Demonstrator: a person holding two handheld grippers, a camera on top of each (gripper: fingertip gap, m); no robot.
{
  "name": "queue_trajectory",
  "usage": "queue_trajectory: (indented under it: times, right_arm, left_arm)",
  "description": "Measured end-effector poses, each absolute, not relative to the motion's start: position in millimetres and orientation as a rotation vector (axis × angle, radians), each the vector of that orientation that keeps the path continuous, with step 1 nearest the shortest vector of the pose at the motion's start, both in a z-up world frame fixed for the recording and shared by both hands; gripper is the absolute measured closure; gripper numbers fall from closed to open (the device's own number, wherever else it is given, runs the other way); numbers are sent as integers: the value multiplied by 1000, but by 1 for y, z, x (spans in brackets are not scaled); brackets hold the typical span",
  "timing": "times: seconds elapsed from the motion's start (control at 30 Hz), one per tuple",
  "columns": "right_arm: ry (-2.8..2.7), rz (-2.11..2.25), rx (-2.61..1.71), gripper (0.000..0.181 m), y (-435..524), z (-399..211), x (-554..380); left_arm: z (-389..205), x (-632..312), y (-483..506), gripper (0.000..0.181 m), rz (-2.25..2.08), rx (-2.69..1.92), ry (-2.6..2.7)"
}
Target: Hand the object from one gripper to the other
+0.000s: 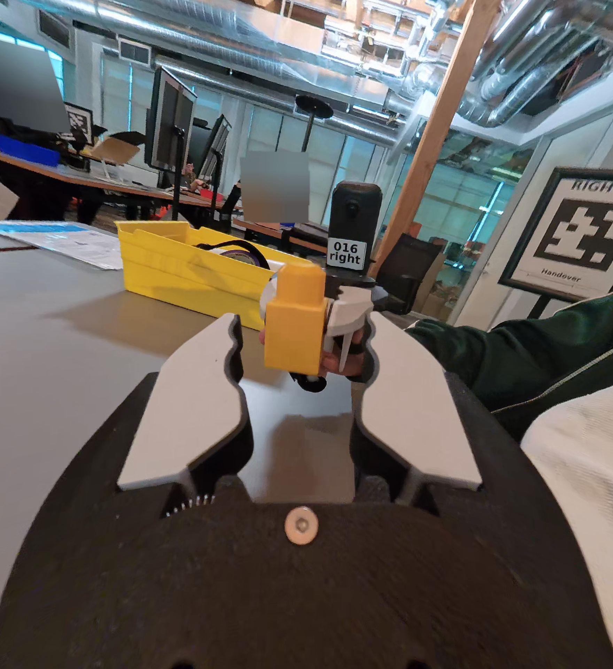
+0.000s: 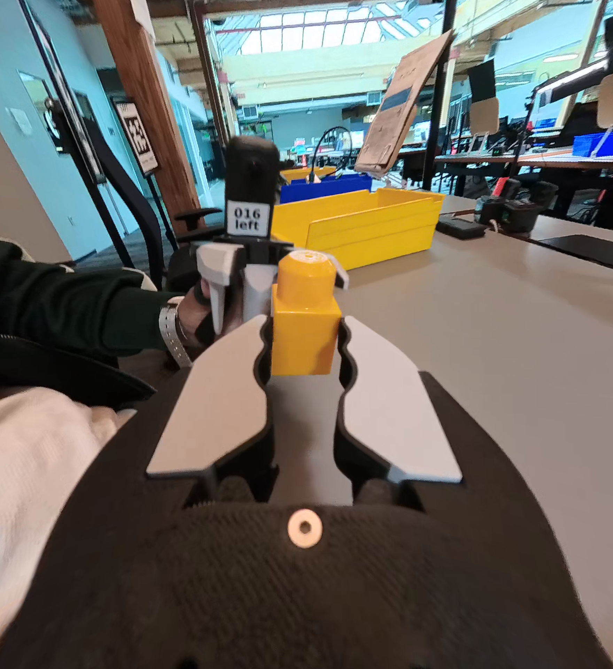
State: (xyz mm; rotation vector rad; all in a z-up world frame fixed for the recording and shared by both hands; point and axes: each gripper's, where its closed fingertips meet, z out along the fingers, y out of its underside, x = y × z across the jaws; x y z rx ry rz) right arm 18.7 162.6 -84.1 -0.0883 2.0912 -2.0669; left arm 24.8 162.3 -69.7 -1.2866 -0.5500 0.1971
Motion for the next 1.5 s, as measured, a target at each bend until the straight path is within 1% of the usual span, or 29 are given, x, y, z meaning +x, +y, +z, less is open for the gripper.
queue_trajectory:
  times: [0.17,0.23,0.33,0.37,0.47,0.57,0.6,0.63,0.67,0.7,0.73,0.8,0.9,1.03,1.1,1.17,1.37,1.47,1.5]
  right_arm:
    - [2087,-2045,-173,146,155,-89,33]
    - [2100,-2042,-200,146,154,-90,34]
    - [2107,-2043,-215,146,152,-91,34]
    - [2109,-2043,-220,146,152,-92,34]
    - [2122,-2042,-227,146,152,-93,35]
    - [2116,-2067,-228,146,154,-91,35]
    - [2120,-2094,-211,142,156,-89,32]
    - [2126,-2155,-159,120,156,-85,25]
    - [2128,-2244,-70,89,158,-80,13]
    - [2119,-2330,-1,70,161,-75,2]
    - [2110,-2395,44,62,166,-71,-6]
    - [2141,-2457,112,51,175,-68,-19]
    - [2181,-2443,129,51,178,-73,-21]
    - [2239,-2351,64,56,169,-85,-10]
    - [2232,-2276,-5,68,165,-90,1]
    - [2181,-2204,-37,74,162,-93,11]
    - [1725,-1920,-80,100,175,-71,50]
    - [1759,-1892,-107,111,173,-75,50]
    - [1796,-1911,-121,112,171,-77,49]
  left_arm:
    - [-58,33,158,142,330,-1329,-524]
    - [-56,33,160,142,365,-1344,-516]
    - [-68,30,165,142,356,-1409,-524]
    - [-72,29,166,143,336,-1422,-531]
    - [-73,30,168,154,296,-1419,-529]
    - [-73,31,169,154,292,-1430,-523]
    - [-72,31,170,154,296,-1436,-517]
    - [-70,31,170,154,308,-1436,-512]
    - [-68,30,170,154,320,-1429,-509]
    - [-66,29,169,154,326,-1420,-509]
    - [-66,27,168,154,322,-1413,-512]
    - [-66,23,166,154,312,-1400,-529]
    - [-66,18,163,154,293,-1379,-542]
    - [-67,15,164,154,284,-1379,-540]
    - [-67,16,165,154,272,-1378,-530]
    - [-65,20,167,154,228,-1368,-496]
    - [-45,45,173,154,60,-1284,-329]
    - [-37,53,171,154,3,-1249,-304]
    - [-39,52,169,154,8,-1254,-324]
